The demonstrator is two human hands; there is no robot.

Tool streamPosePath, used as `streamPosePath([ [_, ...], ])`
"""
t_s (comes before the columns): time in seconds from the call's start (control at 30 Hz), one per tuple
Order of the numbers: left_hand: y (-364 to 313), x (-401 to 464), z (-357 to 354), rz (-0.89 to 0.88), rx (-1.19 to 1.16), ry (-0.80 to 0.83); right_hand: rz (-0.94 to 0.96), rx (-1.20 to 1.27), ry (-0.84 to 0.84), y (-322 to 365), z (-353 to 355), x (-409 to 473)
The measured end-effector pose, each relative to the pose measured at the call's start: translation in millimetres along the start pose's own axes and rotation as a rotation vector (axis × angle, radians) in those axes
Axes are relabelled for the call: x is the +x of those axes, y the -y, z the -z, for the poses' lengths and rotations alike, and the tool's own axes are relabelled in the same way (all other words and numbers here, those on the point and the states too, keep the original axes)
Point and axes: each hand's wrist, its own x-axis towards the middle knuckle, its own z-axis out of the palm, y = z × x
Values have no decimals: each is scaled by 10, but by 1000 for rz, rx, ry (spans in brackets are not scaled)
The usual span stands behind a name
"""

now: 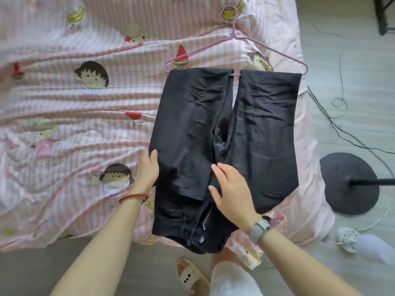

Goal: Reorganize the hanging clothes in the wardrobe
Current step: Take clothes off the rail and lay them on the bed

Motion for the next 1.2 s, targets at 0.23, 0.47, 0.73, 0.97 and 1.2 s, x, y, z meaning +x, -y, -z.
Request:
streamPosePath([
  [0.23,139,-433,423,-47,-412,156,127,-252,436,421,-343,-163],
  [0.47,710,-728,605,-14,-276,62,448,74,-106,445,-109,-351],
  [0.73,1082,-934,290,112,289,206,381,171,304,441,-41,-740],
  [0.97,86,-1115,-503,-130,38,340,-481,251,-152,-460,309,-559],
  [1.2,-416,-1072,-1163,11,159,375,-1054,617,-25,-1363,351,-313],
])
